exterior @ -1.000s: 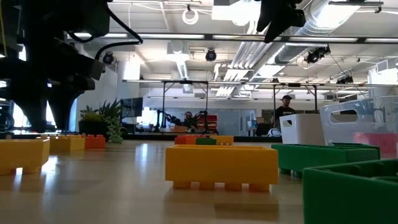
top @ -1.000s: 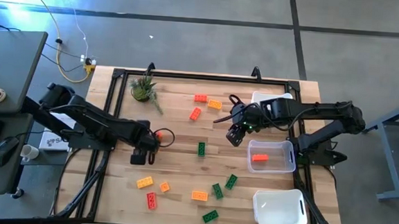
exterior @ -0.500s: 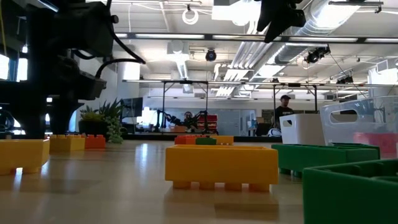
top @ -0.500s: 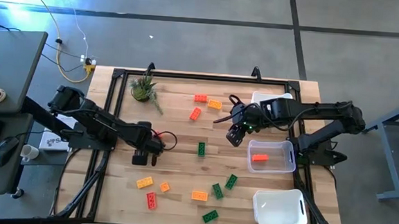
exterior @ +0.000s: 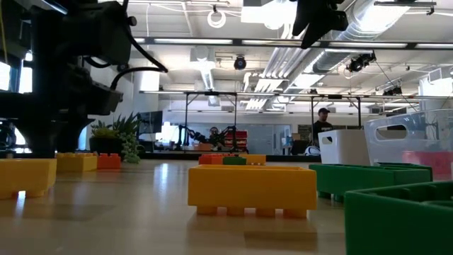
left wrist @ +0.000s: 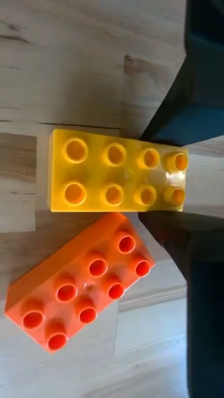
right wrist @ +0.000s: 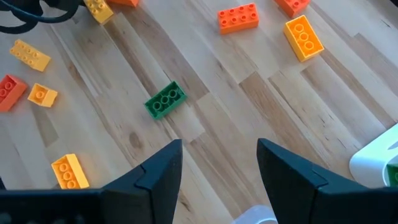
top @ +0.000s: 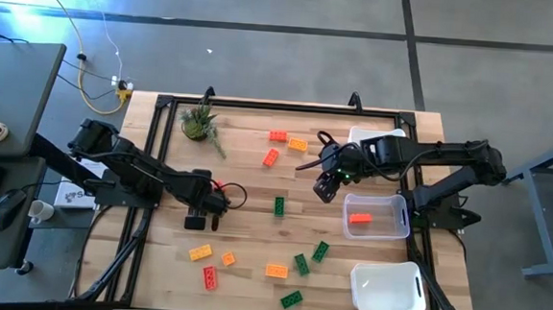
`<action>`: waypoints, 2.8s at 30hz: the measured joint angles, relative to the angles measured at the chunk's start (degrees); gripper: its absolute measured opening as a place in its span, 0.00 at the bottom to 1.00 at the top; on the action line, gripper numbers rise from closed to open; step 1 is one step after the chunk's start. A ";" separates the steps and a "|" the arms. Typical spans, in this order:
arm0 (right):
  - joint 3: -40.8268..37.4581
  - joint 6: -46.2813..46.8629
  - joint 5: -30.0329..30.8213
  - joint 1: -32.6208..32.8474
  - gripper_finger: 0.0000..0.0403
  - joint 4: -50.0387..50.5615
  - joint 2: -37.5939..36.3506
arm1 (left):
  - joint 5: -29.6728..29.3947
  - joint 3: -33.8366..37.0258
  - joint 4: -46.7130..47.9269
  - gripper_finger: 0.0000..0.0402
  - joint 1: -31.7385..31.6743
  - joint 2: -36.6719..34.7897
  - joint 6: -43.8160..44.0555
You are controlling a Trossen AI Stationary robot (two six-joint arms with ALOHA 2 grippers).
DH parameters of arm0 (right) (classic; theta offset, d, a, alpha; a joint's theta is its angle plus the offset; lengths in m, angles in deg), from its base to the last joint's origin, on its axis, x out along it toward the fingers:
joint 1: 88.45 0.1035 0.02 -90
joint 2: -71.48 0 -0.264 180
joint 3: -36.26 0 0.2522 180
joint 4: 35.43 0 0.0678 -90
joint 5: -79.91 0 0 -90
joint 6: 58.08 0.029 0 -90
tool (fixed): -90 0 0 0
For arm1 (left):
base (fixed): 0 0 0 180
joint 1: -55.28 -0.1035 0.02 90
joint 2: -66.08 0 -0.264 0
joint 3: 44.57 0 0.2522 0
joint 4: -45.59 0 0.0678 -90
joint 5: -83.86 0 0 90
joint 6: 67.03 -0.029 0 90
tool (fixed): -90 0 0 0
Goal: Sort & place blocks by color
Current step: Put the yellow game piece into the bottom white bin
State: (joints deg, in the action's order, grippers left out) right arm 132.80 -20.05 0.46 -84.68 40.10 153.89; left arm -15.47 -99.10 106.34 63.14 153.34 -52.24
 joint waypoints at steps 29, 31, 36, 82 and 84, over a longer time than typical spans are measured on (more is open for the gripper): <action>0.00 8.30 -4.11 0.02 0.48 -7.43 0.00 | -3.26 0.13 -11.69 0.28 -1.99 -17.52 10.58; 0.00 8.19 -3.71 0.02 0.48 -8.91 0.00 | -4.23 0.13 -14.00 0.28 -3.31 -18.25 10.11; 0.00 8.09 -0.48 -0.02 0.49 -10.64 0.00 | -4.37 0.09 -20.58 0.28 -7.67 -18.95 4.10; 0.00 15.95 0.51 -8.42 0.60 -39.24 13.72 | -1.67 -14.23 -28.65 0.28 -22.73 -8.09 -26.22; 0.00 15.97 0.39 -8.61 0.60 -37.94 14.05 | -1.84 -14.23 -29.04 0.28 -22.69 -8.09 -25.39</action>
State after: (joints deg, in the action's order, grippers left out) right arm 132.80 -4.08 0.85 -93.29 2.16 167.94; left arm -17.30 -113.33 77.30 40.45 145.25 -77.63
